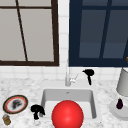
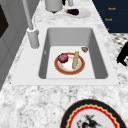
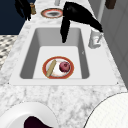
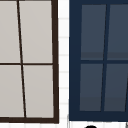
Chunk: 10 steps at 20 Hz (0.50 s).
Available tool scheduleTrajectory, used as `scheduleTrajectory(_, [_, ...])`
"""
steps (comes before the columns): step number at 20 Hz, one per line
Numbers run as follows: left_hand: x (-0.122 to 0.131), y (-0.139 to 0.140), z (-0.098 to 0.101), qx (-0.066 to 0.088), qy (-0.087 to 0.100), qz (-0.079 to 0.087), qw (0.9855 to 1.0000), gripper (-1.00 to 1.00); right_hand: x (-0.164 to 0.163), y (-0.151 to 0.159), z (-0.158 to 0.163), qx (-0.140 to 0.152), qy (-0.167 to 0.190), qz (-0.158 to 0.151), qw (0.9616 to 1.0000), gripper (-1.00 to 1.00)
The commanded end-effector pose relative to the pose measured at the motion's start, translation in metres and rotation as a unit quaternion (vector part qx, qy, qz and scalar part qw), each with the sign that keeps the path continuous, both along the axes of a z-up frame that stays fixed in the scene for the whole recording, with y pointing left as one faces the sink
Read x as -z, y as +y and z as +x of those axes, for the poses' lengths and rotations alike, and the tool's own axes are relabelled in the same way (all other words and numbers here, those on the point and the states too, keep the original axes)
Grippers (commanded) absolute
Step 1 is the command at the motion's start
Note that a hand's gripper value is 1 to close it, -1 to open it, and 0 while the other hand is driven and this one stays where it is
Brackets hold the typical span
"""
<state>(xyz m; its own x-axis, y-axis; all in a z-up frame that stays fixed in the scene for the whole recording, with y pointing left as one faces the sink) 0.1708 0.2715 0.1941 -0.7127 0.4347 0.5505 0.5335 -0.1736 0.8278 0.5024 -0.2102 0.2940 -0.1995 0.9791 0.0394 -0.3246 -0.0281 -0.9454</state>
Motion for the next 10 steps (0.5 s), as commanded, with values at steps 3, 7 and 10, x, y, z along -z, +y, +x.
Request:
scheduleTrajectory(3, [0.0, 0.0, 0.0, 0.0, 0.0, 0.0, 1.0, 0.0, 0.005, 0.039, 0.019, 0.006, 0.004, -0.04, 0.9992, -1.0])
scheduleTrajectory(7, [0.0, 0.0, 0.0, 0.0, 0.0, 0.0, 1.0, 0.0, 0.006, 0.063, 0.027, 0.008, 0.018, -0.058, 0.9981, -1.0])
scheduleTrajectory(10, [0.0, 0.0, 0.0, 0.0, 0.0, 0.0, 1.0, 0.0, 0.021, 0.081, 0.033, 0.008, 0.026, -0.072, 0.997, -1.0])
